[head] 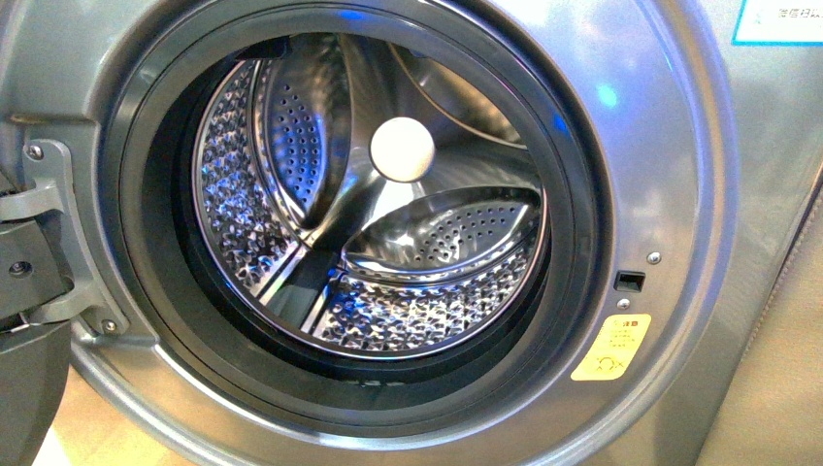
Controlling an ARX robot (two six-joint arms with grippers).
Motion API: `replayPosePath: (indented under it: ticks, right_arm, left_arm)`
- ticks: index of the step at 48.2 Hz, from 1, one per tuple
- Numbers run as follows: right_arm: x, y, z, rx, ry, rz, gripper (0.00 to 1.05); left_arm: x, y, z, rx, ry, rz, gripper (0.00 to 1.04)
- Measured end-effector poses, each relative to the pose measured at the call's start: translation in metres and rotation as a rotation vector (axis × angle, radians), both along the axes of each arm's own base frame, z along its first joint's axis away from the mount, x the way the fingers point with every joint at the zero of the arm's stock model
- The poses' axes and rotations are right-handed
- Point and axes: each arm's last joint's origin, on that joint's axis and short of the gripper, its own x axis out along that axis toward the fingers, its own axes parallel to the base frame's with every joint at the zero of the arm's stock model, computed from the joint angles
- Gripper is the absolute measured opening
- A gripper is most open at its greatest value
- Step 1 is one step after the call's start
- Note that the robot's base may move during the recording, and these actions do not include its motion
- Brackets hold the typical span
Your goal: Collect clothes from washing machine
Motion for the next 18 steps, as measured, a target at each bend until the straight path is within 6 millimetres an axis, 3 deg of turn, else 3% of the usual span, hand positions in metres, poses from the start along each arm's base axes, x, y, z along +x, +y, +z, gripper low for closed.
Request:
replayPosePath:
  ticks: [18]
  right_arm:
    - [0.0000, 0.0000, 0.0000, 0.000, 0.000, 0.000, 0.97]
  left_arm:
    - [0.0000, 0.0000, 0.0000, 0.000, 0.000, 0.000, 0.98]
